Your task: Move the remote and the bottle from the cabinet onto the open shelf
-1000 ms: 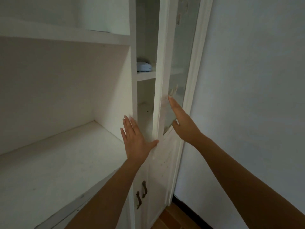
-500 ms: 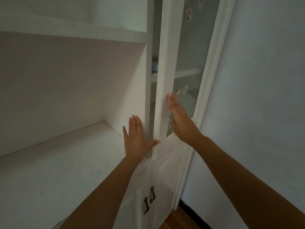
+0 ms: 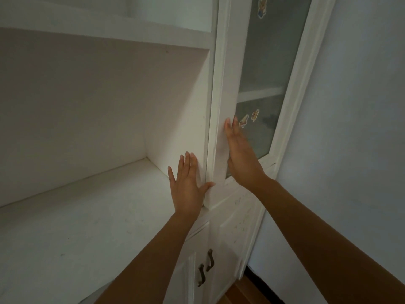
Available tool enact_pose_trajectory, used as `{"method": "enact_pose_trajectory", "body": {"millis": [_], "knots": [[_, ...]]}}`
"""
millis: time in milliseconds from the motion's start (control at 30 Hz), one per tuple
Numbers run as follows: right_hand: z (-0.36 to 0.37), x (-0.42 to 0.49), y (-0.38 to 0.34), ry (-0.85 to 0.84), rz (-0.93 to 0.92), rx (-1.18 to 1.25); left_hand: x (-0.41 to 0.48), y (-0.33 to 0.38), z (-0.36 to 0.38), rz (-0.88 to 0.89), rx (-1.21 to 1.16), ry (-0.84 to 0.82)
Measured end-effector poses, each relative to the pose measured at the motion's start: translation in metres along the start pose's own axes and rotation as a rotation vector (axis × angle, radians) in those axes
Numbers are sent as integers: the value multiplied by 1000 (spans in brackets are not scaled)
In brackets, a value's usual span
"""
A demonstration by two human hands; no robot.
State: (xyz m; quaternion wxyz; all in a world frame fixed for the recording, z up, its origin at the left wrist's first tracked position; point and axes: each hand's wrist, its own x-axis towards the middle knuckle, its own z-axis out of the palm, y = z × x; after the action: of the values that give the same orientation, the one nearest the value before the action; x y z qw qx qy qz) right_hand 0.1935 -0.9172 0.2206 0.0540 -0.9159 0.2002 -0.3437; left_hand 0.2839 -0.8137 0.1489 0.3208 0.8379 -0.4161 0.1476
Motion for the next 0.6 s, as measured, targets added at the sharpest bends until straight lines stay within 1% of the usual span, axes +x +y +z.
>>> {"method": "enact_pose_trajectory", "body": {"millis": [200,333,433,500,600], "knots": [[8,3,6,41,-12,-15,2,-4,5,-4,-31,7],[1,1,5,-24,-2,-5,1,-4,4,-22,-20,3],[-15,-2,0,-95,16,58,-1,0,1,-46,-48,-24],[-26,-6,-4,-113,31,107,-3,4,-2,-52,-76,-47],[-38,-14,-7,-85,18,104,-5,7,-9,-44,-120,-63]]}}
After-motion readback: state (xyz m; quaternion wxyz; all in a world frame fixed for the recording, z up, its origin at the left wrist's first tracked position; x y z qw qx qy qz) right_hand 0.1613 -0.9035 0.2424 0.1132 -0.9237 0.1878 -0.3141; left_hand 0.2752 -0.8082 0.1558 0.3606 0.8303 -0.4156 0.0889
